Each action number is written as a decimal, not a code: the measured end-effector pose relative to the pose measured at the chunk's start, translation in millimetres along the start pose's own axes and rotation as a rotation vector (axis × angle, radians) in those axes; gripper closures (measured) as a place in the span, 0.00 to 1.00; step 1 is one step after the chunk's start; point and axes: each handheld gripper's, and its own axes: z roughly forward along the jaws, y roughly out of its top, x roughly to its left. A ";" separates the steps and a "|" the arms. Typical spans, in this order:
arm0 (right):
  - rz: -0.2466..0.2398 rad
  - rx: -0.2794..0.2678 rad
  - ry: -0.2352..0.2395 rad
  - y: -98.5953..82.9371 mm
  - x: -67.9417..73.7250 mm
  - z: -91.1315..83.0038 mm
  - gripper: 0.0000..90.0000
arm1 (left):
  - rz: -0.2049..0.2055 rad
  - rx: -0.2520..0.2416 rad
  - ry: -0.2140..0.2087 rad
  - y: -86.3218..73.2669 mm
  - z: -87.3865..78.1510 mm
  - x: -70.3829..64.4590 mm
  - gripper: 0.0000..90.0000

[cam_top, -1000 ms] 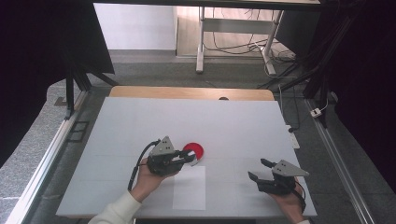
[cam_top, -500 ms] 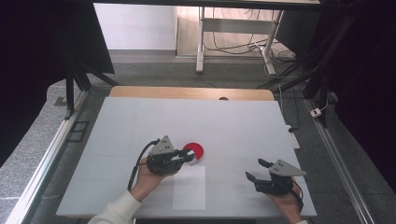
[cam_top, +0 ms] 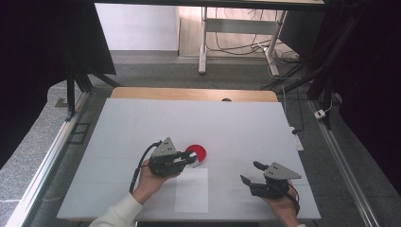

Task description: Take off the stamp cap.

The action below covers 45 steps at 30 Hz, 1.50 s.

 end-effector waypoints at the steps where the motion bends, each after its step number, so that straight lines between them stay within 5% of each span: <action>1: -0.003 0.007 0.000 0.4 0.7 0.2 0.31 | 0.000 0.000 0.000 0.0 0.0 0.0 0.84; 45: -0.070 0.000 0.026 12.5 39.1 25.0 0.31 | 0.000 0.005 -0.002 -0.3 1.5 0.4 0.84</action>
